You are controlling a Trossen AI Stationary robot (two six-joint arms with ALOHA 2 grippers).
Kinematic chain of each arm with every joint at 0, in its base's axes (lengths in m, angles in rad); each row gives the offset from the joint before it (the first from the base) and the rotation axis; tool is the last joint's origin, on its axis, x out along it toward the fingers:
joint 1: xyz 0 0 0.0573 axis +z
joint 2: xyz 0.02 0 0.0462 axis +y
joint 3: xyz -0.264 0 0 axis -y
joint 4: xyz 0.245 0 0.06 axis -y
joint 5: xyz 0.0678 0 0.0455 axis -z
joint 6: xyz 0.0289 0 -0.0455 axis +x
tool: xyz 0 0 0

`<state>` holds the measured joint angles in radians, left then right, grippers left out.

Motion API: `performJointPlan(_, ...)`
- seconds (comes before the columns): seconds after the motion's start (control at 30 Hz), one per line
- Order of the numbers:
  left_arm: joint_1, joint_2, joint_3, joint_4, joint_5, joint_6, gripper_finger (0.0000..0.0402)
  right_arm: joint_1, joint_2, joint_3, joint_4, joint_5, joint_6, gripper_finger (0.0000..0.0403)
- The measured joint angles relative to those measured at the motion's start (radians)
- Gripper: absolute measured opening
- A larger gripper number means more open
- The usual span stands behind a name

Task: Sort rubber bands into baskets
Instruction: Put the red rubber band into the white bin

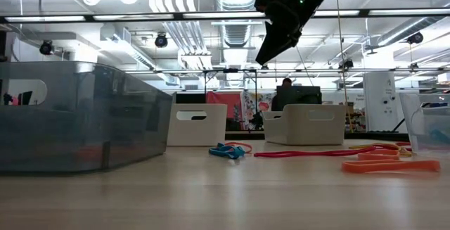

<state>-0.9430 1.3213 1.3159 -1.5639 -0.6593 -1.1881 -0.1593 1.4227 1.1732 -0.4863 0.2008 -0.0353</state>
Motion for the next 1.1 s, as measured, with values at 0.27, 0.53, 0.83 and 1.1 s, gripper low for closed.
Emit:
performJointPlan(0.27, 0.120, -0.104, -0.022, -0.009, -0.225, 0.073, 0.0000, 0.000, 0.000, 0.000, 0.006, 0.001, -0.030, 0.0123)
performJointPlan(0.53, 0.320, -0.197, -0.004, 0.000, -0.438, 0.310, 0.0000, 0.000, 0.000, 0.000, 0.026, 0.001, -0.057, 0.0127)
performJointPlan(0.83, 0.590, -0.242, 0.064, 0.255, -0.519, 0.817, 0.0000, -0.003, 0.000, -0.001, 0.056, 0.009, -0.089, 0.0121)
performJointPlan(1.1, 0.921, -0.251, 0.036, 0.675, 0.005, 1.329, 0.0000, -0.023, 0.000, -0.001, 0.055, 0.011, -0.093, 0.0120)
